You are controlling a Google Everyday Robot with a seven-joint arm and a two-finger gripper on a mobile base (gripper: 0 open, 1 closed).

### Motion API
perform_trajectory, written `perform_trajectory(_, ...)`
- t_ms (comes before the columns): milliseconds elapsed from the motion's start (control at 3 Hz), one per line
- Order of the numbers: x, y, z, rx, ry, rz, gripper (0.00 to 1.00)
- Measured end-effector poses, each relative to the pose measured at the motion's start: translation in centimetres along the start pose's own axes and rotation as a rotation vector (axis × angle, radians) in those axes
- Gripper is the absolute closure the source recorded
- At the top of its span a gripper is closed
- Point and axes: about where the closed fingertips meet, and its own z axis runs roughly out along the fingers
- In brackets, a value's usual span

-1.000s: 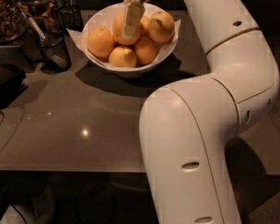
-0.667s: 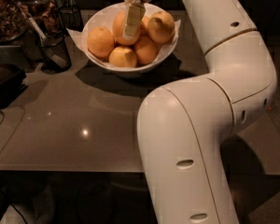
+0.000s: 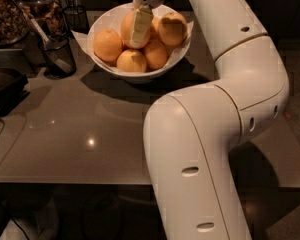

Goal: Pick orange from white bowl

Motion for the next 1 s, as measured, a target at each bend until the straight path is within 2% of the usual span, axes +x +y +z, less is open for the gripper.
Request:
perform_trajectory(333, 0.26, 0.03, 0.64, -0.011, 0.000, 0.012, 0.16)
perform_trajectory(667, 0.31, -0.55, 0.31, 0.018, 0.003, 0.013, 0.35)
perform_trajectory(1000, 0.14, -0.72, 0.01, 0.032, 0.005, 0.008, 0.58)
